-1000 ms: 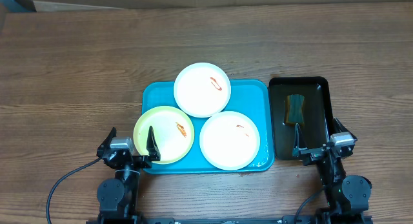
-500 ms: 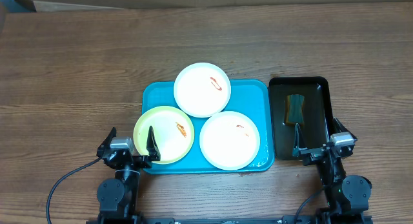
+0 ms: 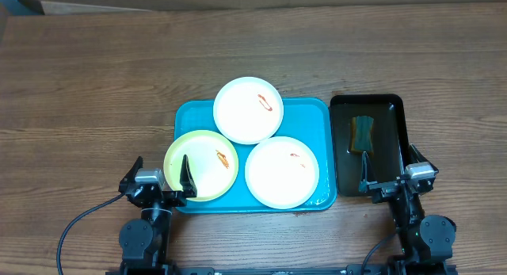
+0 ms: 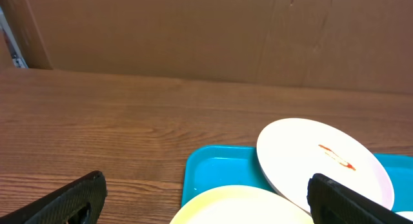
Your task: Clean dirty plates on tray and stack at the side
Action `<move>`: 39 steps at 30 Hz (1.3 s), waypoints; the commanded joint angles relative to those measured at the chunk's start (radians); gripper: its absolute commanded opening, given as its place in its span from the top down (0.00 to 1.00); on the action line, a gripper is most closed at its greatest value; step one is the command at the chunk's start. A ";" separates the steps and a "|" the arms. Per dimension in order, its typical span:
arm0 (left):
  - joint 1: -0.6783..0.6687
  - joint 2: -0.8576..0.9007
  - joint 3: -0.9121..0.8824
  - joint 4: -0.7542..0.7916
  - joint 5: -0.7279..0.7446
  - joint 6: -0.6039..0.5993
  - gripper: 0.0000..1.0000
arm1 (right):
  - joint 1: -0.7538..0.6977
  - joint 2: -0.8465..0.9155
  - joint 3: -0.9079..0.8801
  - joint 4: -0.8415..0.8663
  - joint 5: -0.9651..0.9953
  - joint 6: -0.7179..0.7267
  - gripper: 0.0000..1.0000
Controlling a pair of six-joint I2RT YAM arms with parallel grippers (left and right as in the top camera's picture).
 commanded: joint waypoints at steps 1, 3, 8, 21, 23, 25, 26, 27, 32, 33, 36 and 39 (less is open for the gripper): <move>0.002 -0.009 -0.004 0.003 -0.002 0.012 0.00 | -0.004 -0.010 -0.011 0.005 -0.002 -0.001 0.00; 0.002 -0.009 -0.004 0.003 -0.002 0.012 0.00 | -0.004 -0.010 -0.011 0.005 -0.002 -0.001 0.00; 0.002 -0.009 -0.004 0.003 -0.002 0.012 0.00 | -0.003 -0.010 -0.011 0.005 -0.002 -0.001 0.00; 0.002 -0.009 -0.004 0.003 -0.002 0.012 0.00 | -0.004 -0.010 -0.011 0.005 -0.002 -0.001 0.00; 0.002 -0.009 -0.004 0.003 -0.002 0.012 0.00 | -0.004 -0.010 -0.011 0.005 -0.002 -0.001 0.00; 0.002 -0.009 -0.004 0.004 -0.002 0.012 0.00 | -0.004 -0.010 -0.011 0.005 -0.002 -0.001 0.00; 0.002 -0.009 -0.004 0.003 0.002 0.011 0.00 | -0.004 -0.010 -0.011 0.005 -0.002 -0.001 0.00; 0.002 -0.009 -0.004 0.004 0.001 0.012 0.00 | -0.003 -0.010 -0.011 0.005 -0.002 -0.001 0.00; 0.002 -0.009 -0.004 0.069 0.023 0.007 0.00 | -0.003 -0.010 -0.011 0.005 -0.002 -0.001 0.00; 0.002 -0.009 -0.003 0.087 0.042 0.007 0.00 | -0.003 -0.010 -0.011 0.005 -0.002 -0.001 0.00; 0.002 -0.009 0.019 0.088 0.079 0.006 0.00 | -0.004 -0.010 -0.011 0.005 -0.002 -0.001 0.00; 0.002 -0.008 0.084 -0.008 0.079 0.001 0.00 | -0.003 -0.010 -0.011 0.005 -0.002 -0.001 0.00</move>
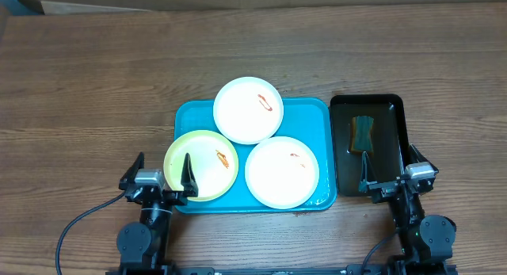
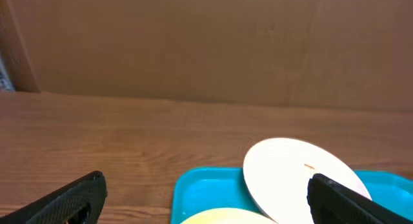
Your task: Clean dirty plates on tray and stack at the side
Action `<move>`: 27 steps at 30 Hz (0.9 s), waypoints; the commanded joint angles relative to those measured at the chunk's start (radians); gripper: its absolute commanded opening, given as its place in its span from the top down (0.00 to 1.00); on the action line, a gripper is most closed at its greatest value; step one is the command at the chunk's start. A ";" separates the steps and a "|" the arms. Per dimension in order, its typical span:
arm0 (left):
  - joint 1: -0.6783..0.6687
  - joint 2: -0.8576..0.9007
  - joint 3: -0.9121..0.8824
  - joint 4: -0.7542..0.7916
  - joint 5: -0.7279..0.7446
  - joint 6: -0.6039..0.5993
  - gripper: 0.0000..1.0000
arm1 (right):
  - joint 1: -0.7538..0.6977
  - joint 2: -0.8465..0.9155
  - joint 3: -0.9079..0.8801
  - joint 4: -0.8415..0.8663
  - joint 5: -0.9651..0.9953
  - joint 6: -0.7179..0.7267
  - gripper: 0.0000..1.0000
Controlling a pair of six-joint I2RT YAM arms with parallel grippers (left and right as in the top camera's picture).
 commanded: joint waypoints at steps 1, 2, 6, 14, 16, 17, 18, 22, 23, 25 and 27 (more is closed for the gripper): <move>0.002 -0.004 0.102 -0.092 0.026 -0.013 0.00 | -0.003 -0.010 -0.011 0.005 -0.002 0.000 0.00; 0.002 0.003 0.134 -0.127 0.023 -0.024 0.00 | -0.003 -0.010 -0.011 0.006 -0.002 0.000 0.00; 0.002 0.077 0.264 -0.217 0.023 -0.031 0.00 | -0.004 -0.010 -0.011 0.005 -0.002 0.000 0.00; 0.002 0.487 0.645 -0.445 0.094 -0.032 0.00 | -0.003 -0.010 -0.011 0.005 -0.002 0.000 0.00; 0.002 0.623 0.777 -0.551 0.127 -0.054 0.00 | -0.003 -0.010 -0.011 0.005 -0.002 0.000 0.00; 0.002 0.691 0.845 -0.611 0.141 -0.068 0.00 | -0.004 -0.010 -0.011 0.005 -0.002 0.000 0.00; 0.001 0.757 0.913 -0.673 0.160 -0.077 0.00 | -0.003 -0.010 -0.011 0.005 -0.002 0.000 0.00; 0.002 0.996 1.131 -0.821 0.315 -0.084 0.00 | -0.003 -0.010 -0.011 0.005 -0.002 0.000 0.00; 0.002 1.044 1.164 -0.832 0.368 -0.084 0.00 | -0.003 -0.010 -0.011 0.005 -0.002 0.000 0.00; 0.002 1.124 1.214 -0.857 0.473 -0.082 0.00 | -0.003 -0.010 -0.011 0.005 -0.002 0.000 0.00; 0.001 1.192 1.231 -0.859 0.550 -0.089 0.00 | -0.004 -0.010 -0.011 0.005 -0.002 0.000 0.00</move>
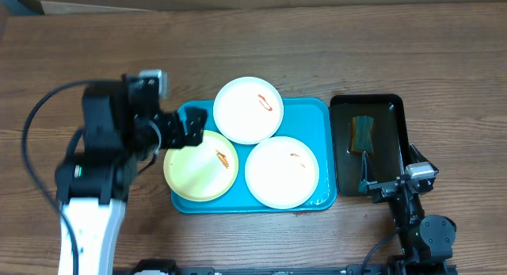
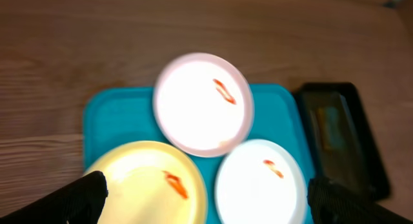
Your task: Clean dirty plates on tray and stack at the side
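Three dirty plates lie on the teal tray (image 1: pixel 317 110). A yellow plate (image 1: pixel 201 165) with an orange smear is at the front left, one white plate (image 1: pixel 249 109) at the back and another white plate (image 1: pixel 282 171) at the front right, both with red smears. My left gripper (image 1: pixel 181 128) hangs open, high above the tray's left side, holding nothing. Its wrist view looks down on the yellow plate (image 2: pixel 145 185), back plate (image 2: pixel 203 104) and front plate (image 2: pixel 258 185). My right gripper (image 1: pixel 388 182) rests open by the table's front edge.
A black tray (image 1: pixel 396 140) right of the teal one holds a green sponge (image 1: pixel 363 132); it also shows in the left wrist view as a black tray (image 2: pixel 342 130). Bare wooden table (image 1: pixel 95 61) surrounds both trays. Cardboard lines the far edge.
My left arm has risen from its rest at the table's front edge and now hangs over the tray's left side, camera looking down. Plates, sponge and right arm are unchanged.
At first both arms rested at the front edge, grippers open, the left camera looking across the table. Then the left wrist view had tilted slightly up. Now the left arm is raised above the tray; nothing has been touched.
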Action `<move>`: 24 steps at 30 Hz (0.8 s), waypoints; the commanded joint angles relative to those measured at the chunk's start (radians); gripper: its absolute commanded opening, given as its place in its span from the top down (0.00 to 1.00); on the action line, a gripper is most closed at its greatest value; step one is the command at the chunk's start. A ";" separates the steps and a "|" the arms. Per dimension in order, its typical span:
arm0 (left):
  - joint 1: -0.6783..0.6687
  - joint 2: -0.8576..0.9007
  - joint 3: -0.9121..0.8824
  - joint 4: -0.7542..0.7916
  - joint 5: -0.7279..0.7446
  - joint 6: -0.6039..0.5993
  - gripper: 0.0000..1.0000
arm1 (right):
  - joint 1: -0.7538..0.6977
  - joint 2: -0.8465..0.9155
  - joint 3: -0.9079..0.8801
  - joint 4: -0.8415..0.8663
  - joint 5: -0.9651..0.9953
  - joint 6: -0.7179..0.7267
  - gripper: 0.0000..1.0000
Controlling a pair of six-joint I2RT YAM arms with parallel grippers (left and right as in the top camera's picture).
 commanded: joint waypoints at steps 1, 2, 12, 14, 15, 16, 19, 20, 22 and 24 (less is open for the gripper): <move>0.001 0.101 0.039 -0.009 0.230 -0.046 0.00 | -0.004 -0.010 -0.011 0.005 -0.002 -0.001 0.00; 0.000 0.128 0.037 -0.011 0.234 -0.079 0.12 | -0.004 -0.010 -0.011 0.005 -0.002 -0.001 0.00; -0.241 0.365 -0.003 -0.095 -0.077 -0.274 0.44 | -0.004 -0.010 -0.011 0.005 -0.002 -0.001 0.00; -0.308 0.410 -0.003 -0.100 -0.121 -0.281 0.44 | -0.004 -0.010 -0.011 0.005 -0.002 -0.001 0.00; -0.345 0.435 -0.003 -0.099 -0.152 -0.281 0.43 | -0.004 -0.010 -0.011 0.005 -0.002 -0.001 0.00; -0.375 0.457 -0.003 -0.098 -0.181 -0.281 0.44 | -0.004 -0.010 -0.011 0.005 -0.002 -0.001 0.00; -0.447 0.526 -0.003 -0.097 -0.219 -0.281 0.44 | -0.004 -0.010 -0.011 0.005 -0.002 -0.001 0.00; -0.465 0.546 -0.003 -0.097 -0.218 -0.285 0.44 | -0.004 -0.010 -0.011 0.005 -0.002 -0.001 0.00; -0.496 0.583 -0.003 -0.099 -0.218 -0.309 0.43 | -0.003 -0.010 -0.011 0.005 -0.002 -0.001 0.00; -0.521 0.616 -0.003 -0.095 -0.219 -0.317 0.42 | -0.003 -0.010 -0.011 0.006 -0.005 0.001 0.00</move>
